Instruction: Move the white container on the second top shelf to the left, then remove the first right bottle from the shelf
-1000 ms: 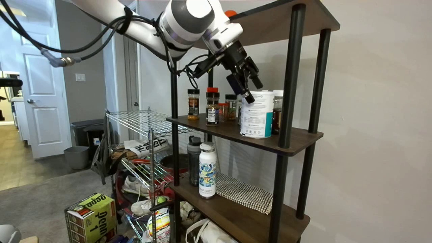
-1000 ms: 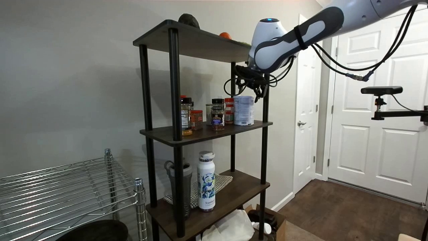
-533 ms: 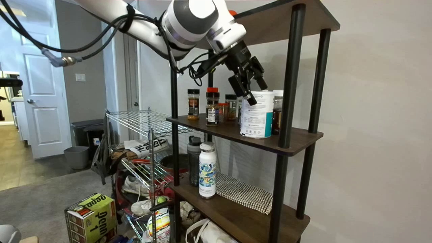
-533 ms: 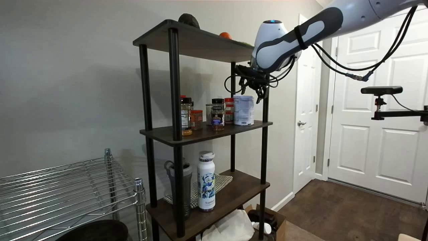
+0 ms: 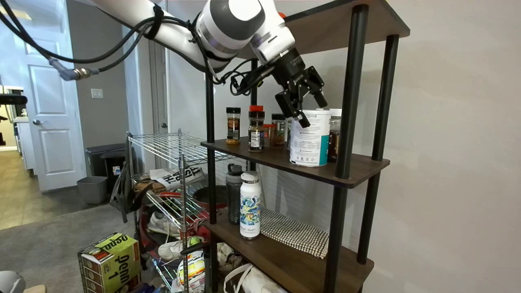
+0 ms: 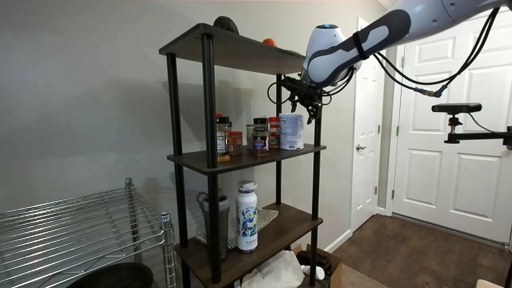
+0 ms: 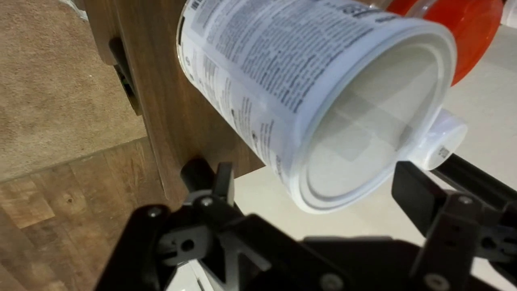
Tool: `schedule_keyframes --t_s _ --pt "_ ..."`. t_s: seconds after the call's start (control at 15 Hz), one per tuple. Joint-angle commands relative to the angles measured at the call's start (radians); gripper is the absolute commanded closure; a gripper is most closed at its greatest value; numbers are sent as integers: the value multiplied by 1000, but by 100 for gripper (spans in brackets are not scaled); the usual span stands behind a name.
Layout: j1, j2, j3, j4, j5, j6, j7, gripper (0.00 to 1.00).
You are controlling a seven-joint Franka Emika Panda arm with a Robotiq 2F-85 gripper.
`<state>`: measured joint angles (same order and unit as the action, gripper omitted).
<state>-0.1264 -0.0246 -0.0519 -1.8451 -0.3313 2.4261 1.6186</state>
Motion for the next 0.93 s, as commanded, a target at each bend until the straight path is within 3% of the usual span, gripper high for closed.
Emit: schedule_keyframes --t_s 0.0,0.87 --pt "9 -13 -9 -10 -32 -6 106 0" --pt "5 9 -33 -2 9 -31 152 0"
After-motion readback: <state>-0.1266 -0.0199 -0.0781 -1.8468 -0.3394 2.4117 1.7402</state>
